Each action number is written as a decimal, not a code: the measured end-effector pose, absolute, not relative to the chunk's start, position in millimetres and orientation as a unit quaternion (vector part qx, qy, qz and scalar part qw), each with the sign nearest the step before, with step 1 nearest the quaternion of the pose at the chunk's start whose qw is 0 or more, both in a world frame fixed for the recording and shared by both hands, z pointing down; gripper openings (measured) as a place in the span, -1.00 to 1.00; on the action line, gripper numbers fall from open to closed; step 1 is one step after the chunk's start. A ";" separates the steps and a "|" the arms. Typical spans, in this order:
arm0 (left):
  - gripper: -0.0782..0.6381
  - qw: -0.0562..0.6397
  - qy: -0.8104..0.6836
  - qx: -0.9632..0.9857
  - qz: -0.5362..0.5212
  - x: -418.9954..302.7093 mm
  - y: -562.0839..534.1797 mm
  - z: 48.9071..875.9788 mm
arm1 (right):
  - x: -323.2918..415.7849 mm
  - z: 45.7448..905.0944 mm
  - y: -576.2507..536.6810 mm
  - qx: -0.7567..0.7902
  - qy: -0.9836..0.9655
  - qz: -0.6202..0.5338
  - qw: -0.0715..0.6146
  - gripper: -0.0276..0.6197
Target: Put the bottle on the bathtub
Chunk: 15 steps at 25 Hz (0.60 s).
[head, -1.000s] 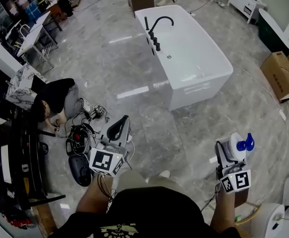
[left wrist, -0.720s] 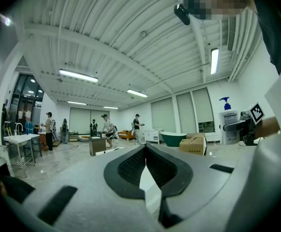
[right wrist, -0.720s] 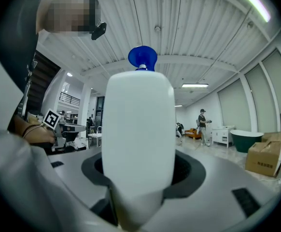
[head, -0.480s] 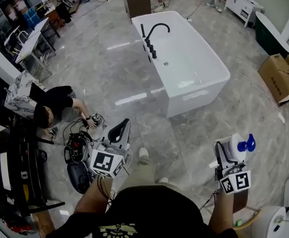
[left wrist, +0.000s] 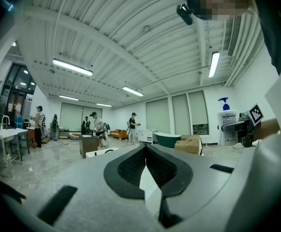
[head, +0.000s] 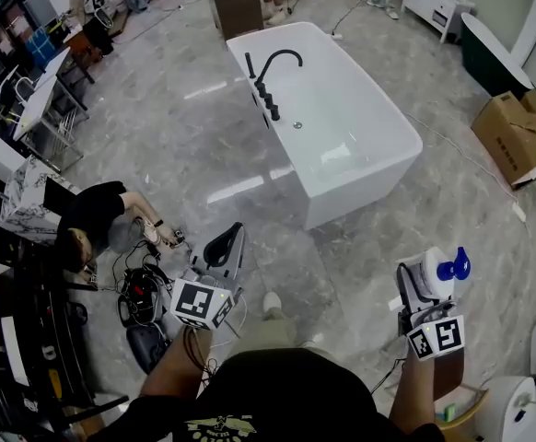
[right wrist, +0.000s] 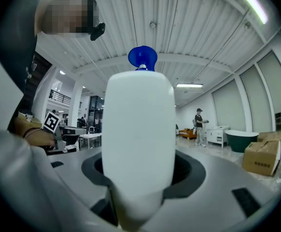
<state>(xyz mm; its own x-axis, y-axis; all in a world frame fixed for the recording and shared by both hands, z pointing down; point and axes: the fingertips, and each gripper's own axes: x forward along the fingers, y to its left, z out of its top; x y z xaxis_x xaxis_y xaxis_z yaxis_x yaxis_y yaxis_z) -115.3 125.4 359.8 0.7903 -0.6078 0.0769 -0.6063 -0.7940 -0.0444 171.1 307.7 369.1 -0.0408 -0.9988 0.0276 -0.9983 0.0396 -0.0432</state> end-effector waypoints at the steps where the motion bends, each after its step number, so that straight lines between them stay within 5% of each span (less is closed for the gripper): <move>1: -0.76 0.008 0.321 -0.946 -0.044 -115.3 114.9 359.7 | 170.7 369.3 298.2 -0.692 0.721 -0.026 0.003 -0.12; 15: -0.76 -0.005 0.293 -0.955 -0.036 -112.7 -3.3 363.4 | 166.0 351.5 200.3 -0.721 0.692 -0.019 -0.016 -0.12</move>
